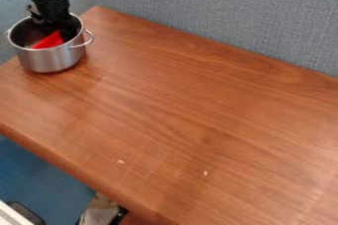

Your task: Put the red object in the metal pot

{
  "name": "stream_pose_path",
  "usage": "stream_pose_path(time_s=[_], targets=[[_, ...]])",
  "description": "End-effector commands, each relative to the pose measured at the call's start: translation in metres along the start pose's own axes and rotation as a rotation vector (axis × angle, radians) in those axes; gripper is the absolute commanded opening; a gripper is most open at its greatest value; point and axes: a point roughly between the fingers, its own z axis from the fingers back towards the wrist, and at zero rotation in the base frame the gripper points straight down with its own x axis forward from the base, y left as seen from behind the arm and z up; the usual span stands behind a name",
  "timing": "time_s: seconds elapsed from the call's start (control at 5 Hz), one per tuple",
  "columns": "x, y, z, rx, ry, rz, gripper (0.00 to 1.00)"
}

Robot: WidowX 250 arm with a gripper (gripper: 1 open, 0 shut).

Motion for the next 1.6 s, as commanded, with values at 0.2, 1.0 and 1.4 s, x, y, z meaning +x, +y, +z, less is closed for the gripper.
stream_pose_path(time_s=[0.2,1.0,1.4], targets=[[0.009,0.030,0.003,0.063,-0.073,-0.070,1.00],[-0.024,-0.029,-0.006,-0.035,-0.068,-0.154,0.00],[-0.018,-0.035,0.013,-0.049,-0.024,-0.304,1.00]])
